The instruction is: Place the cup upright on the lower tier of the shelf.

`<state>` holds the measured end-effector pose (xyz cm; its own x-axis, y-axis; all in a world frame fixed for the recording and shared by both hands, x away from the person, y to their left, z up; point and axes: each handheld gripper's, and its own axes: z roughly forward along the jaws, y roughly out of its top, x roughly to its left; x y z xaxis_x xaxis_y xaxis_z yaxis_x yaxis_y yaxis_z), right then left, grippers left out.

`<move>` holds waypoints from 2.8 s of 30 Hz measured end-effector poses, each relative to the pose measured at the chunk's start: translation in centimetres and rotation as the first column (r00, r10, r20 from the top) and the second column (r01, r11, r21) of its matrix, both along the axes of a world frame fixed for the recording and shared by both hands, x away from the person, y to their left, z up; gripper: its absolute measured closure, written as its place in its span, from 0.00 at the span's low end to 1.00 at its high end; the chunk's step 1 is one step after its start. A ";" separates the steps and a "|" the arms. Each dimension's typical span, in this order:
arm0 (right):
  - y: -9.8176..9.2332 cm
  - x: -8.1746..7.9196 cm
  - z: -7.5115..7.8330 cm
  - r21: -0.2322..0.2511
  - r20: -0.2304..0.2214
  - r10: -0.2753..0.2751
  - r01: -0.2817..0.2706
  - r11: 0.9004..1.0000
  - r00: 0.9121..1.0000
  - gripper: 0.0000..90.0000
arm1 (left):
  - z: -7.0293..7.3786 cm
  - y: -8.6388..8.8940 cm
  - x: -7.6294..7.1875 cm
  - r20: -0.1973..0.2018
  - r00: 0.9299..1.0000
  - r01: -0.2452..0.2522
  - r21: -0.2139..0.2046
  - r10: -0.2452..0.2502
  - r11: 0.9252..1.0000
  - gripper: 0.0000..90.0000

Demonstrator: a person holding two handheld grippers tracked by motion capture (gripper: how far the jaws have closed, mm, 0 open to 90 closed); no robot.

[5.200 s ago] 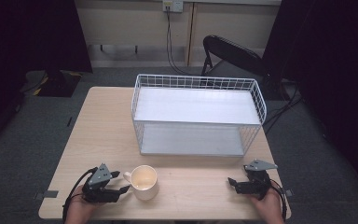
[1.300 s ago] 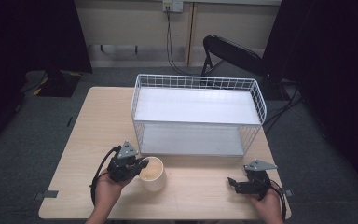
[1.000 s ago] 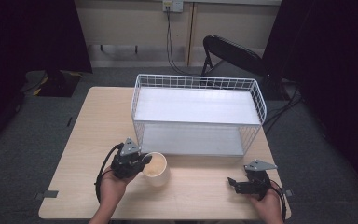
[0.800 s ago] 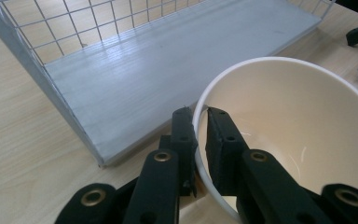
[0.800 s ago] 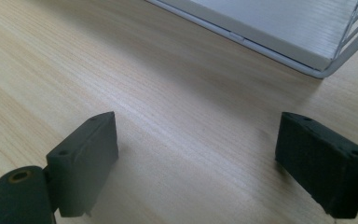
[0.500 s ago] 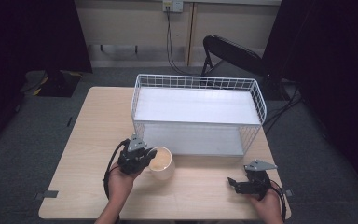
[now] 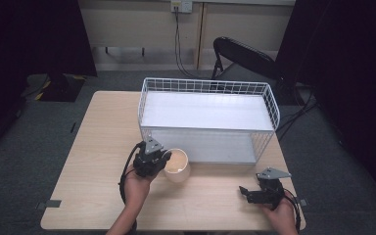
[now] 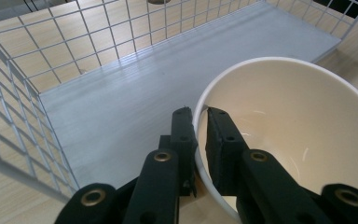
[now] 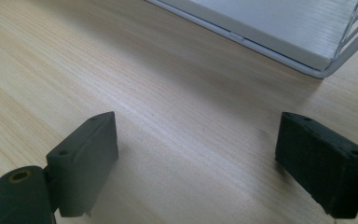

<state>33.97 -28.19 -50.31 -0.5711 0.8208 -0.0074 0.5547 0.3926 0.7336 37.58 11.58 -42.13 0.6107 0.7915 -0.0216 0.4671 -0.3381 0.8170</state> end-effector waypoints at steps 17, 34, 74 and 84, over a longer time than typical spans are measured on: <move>0.0 0.0 0.0 0.000 0.000 0.000 0.000 1.000 1.000 0.14 | -0.3 -1.3 1.3 0.007 0.998 -0.067 0.019 0.067 0.998 0.91; 0.0 0.0 0.0 0.000 0.000 0.000 0.000 1.000 1.000 0.14 | 0.0 -2.3 2.1 0.012 0.994 -0.108 0.033 0.107 0.994 0.91; 0.0 -0.1 0.0 -0.001 0.001 -0.004 0.004 1.000 1.000 0.14 | -0.5 -3.5 3.2 0.060 0.974 -0.224 0.049 0.221 0.973 0.91; 0.0 -0.1 0.0 -0.001 0.000 -0.005 0.005 1.000 1.000 0.14 | -0.5 -3.5 3.2 0.081 0.967 -0.242 0.005 0.241 0.970 0.87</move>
<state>33.87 -28.18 -50.30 -0.5671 0.8236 -0.0087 0.5563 0.3908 0.7333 40.75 8.11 -42.58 0.4009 0.9156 0.0319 0.4706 -0.2357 0.8503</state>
